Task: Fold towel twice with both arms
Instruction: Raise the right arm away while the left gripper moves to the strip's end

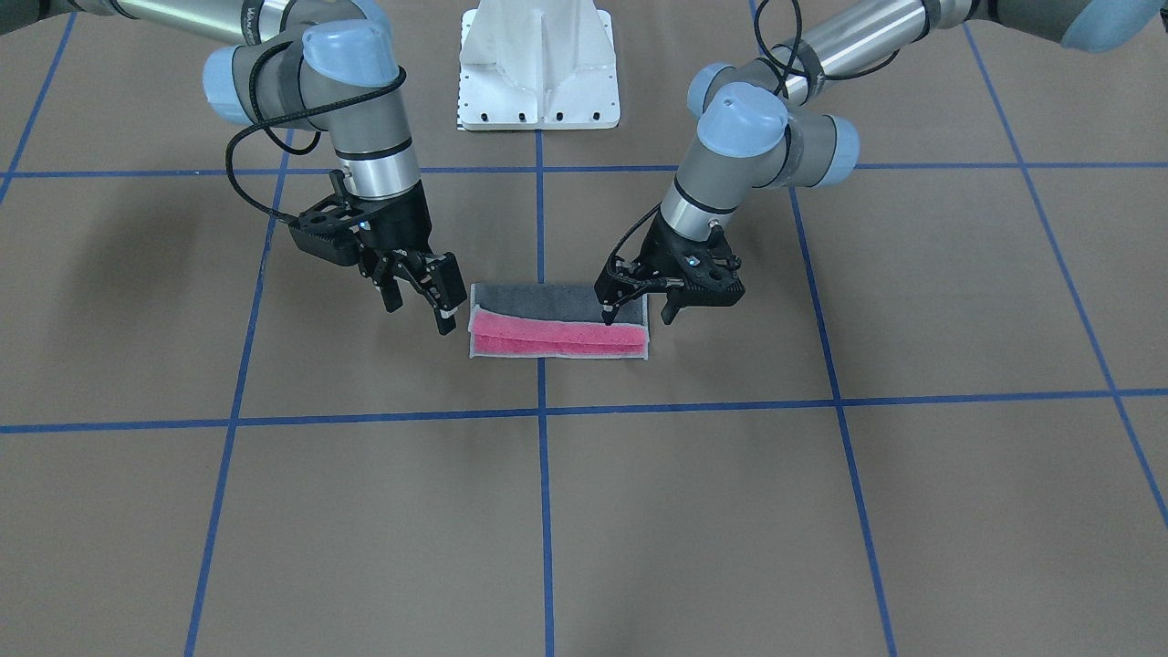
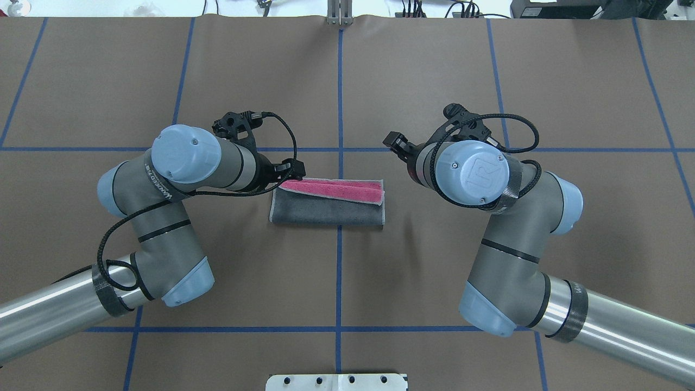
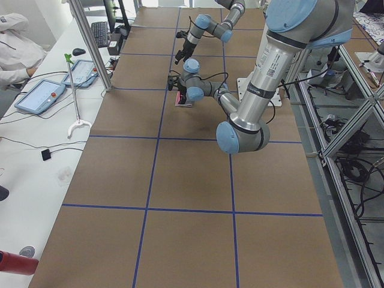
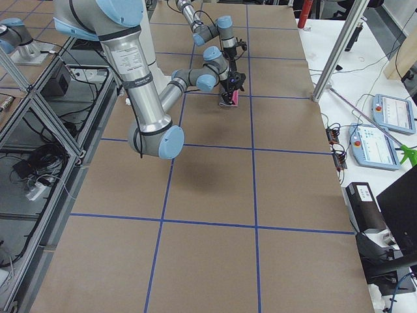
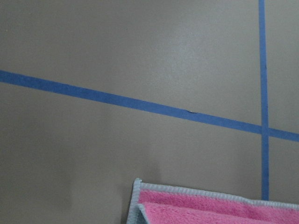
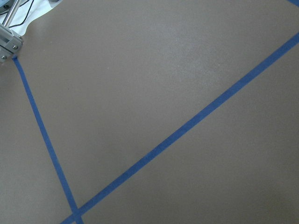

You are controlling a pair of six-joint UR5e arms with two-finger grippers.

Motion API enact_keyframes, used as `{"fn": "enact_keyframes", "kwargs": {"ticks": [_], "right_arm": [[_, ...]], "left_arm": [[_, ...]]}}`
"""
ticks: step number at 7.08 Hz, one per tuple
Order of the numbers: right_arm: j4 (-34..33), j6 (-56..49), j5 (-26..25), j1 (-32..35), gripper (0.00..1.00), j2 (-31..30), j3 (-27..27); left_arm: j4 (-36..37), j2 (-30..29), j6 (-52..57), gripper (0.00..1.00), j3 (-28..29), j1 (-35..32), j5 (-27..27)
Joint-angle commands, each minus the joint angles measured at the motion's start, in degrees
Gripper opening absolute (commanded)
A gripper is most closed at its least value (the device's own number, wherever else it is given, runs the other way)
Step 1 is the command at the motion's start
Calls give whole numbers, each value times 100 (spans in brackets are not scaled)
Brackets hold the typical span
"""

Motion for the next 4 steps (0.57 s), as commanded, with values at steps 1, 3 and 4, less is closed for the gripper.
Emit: {"fn": "enact_keyframes", "kwargs": {"ticks": [1,3,4], "right_arm": [[0,-46,41,35,100,-6,8],[0,-46,50,44,100,-6,8],[0,-46,67,44,100,-6,16]], "left_arm": [[-5,-97,30,5,96,14,-11],[-22,-97,56,0,157,241,-20],[-22,-88,48,0,70,260,-28]]}}
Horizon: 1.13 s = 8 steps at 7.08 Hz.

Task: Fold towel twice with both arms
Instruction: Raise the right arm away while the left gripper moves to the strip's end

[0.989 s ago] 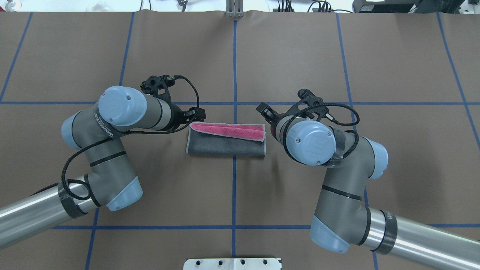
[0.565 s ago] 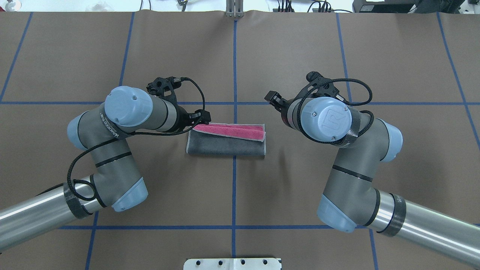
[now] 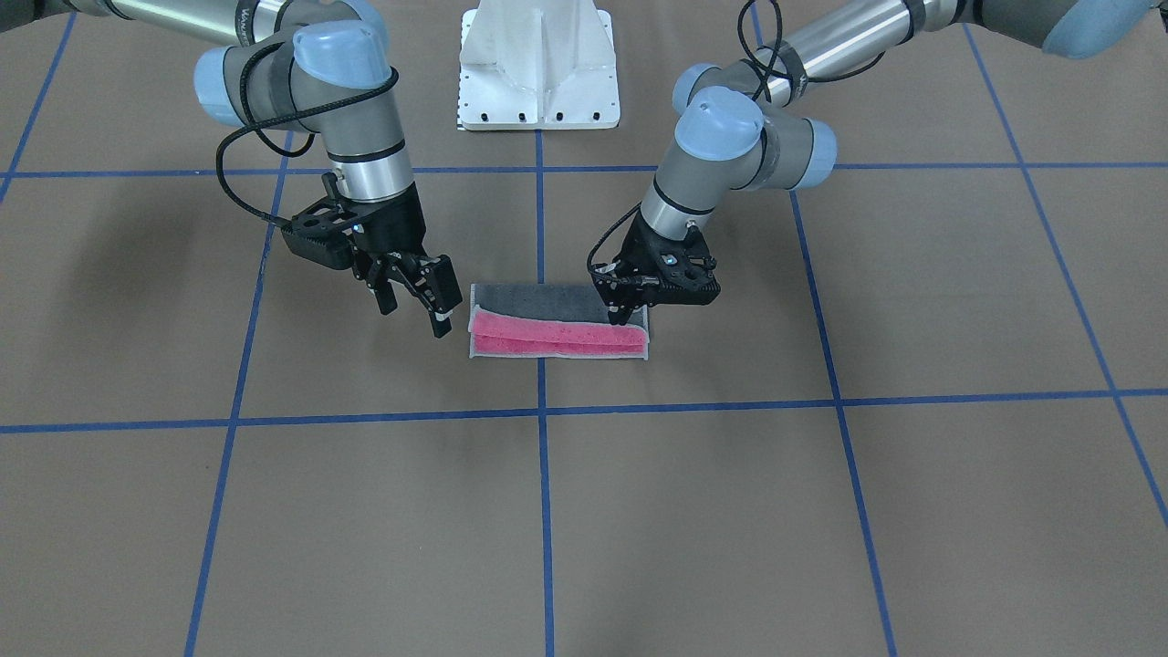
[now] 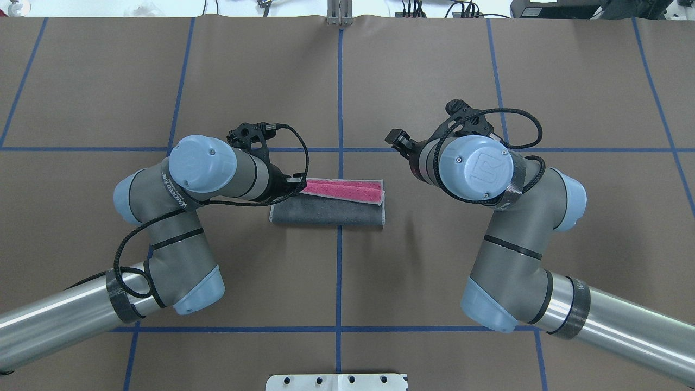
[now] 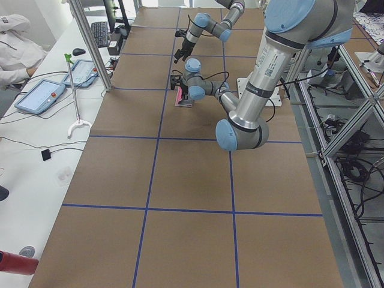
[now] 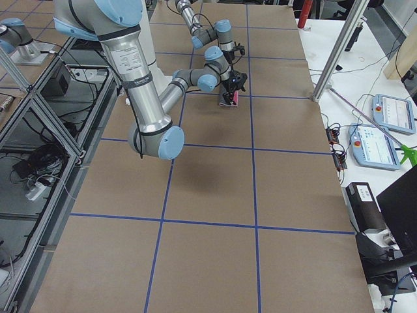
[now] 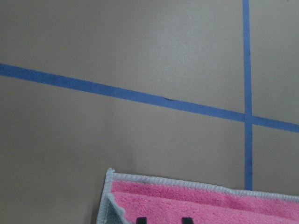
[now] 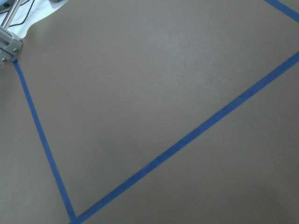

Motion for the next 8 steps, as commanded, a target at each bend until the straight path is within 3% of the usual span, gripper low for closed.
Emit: {"fn": "enact_keyframes", "kwargs": {"ticks": [1,6,8], "right_arm": [[0,0,8,4,100,-9,15],[0,8,8,4,100,-9,15],[0,8,8,4,100,-9,24]], "left_arm": [[-2,14,-1,0,-65,74,-9],[33,-152,17,0,206,83,43],[7,-372,25,0,601,-57,52]]}}
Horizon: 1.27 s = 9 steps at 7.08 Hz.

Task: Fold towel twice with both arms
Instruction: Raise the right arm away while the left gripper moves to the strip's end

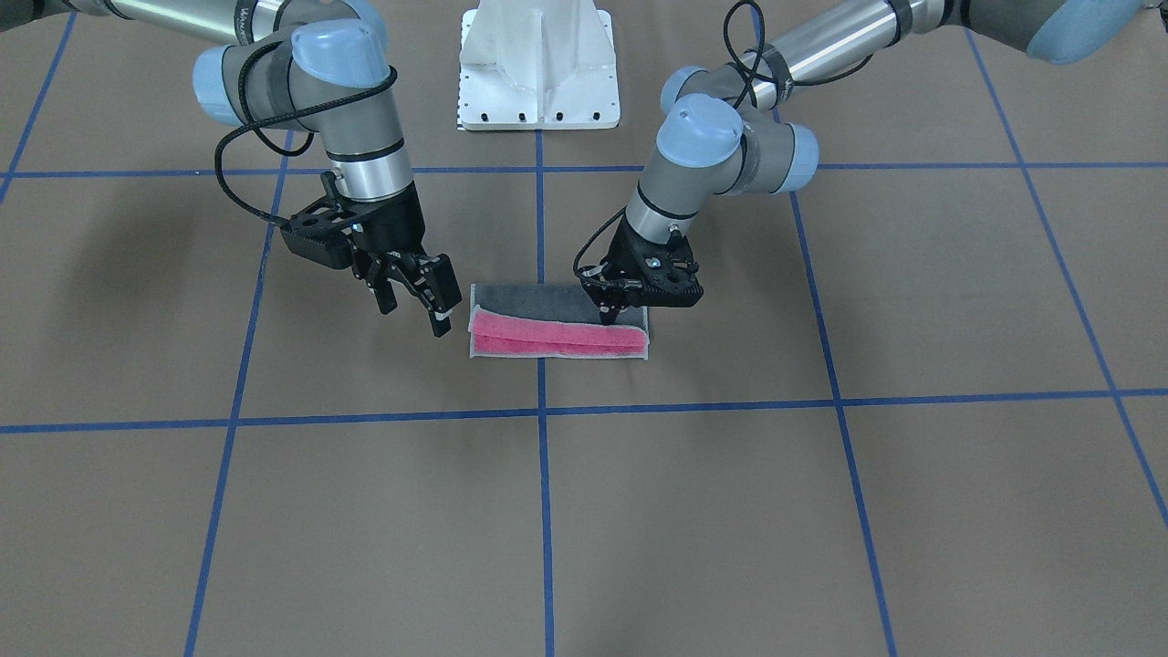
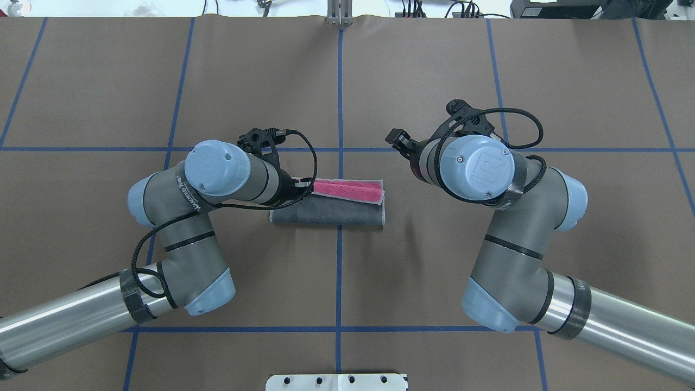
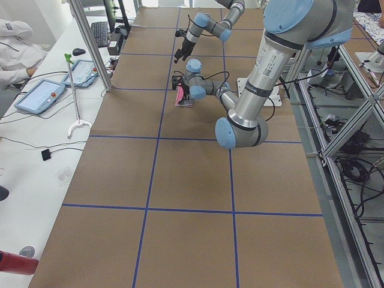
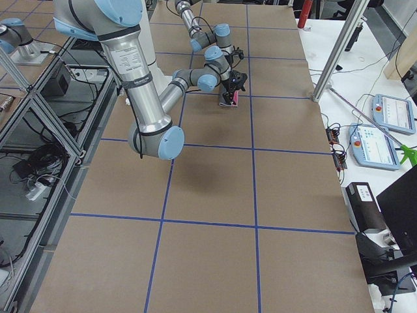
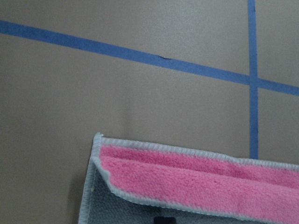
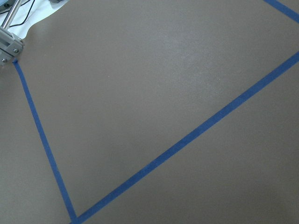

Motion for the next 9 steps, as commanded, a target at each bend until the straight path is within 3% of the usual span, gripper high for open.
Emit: {"fn": "enact_keyframes", "kwargs": {"ticks": [1,4,6,7,9], "right_arm": [[-4,0,0,0,100,0,6],[5,0,-9,-9,100,0,15],[-4,-9,9,0,100,-18,41],[5,-17,44,9,100,-70,50],[-4,-585,376,236,100,-254,129]], "left_arm": [[-13,-225,6,0,339,-199,-3],[-13,-411,427,0,586,-612,-38],[-39,-341,428,0,377,-605,-265],[-31,-149,437,17,88,-604,-710],[-13,570,437,96,-808,-561,-741]]}}
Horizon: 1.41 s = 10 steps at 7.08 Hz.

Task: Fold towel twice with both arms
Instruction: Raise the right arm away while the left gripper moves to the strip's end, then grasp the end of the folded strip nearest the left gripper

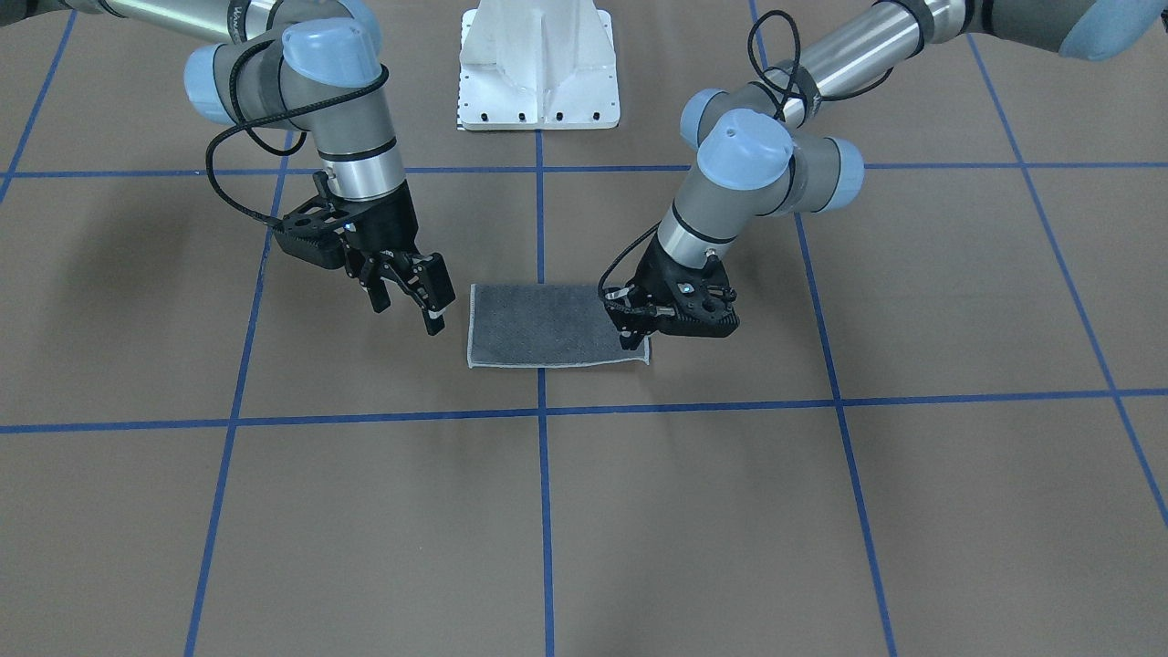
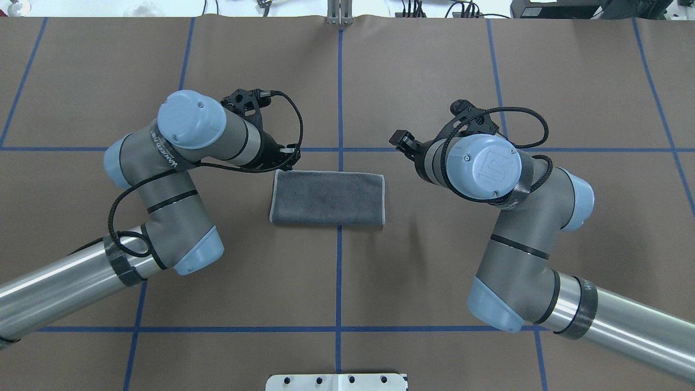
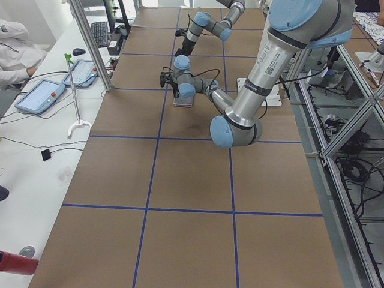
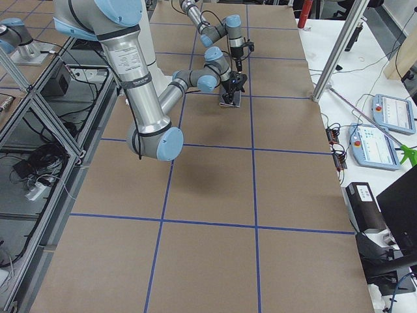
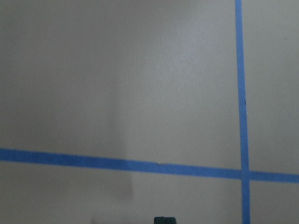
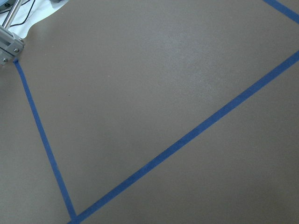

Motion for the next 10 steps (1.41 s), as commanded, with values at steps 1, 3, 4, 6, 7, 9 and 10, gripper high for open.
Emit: {"fn": "enact_keyframes", "kwargs": {"ticks": [1,3,4,6,7,9,10], "right_arm": [[-11,-765,549,427,100,-177,46],[-20,-1591,1192,999,100,-362,46],[-29,-2134,1595,1350,100,-484,46],[-72,-3496,2325,2105,100,-757,11],[-73,-3746,2433,2274,100,-845,-6],[-73,-3766,2434,2302,100,-846,-7],[-64,-3766,2434,2302,100,-846,-7]], "left_arm": [[10,601,-51,100,-768,73,-58],[-164,919,-652,100,-1008,406,90],[-375,937,-1023,100,-991,668,448],[-561,955,-1866,99,-956,855,828],[-605,964,-2584,95,-947,856,1047],[-605,1033,-2811,93,-833,864,1180],[-614,1043,-2802,93,-754,890,1190]]}}
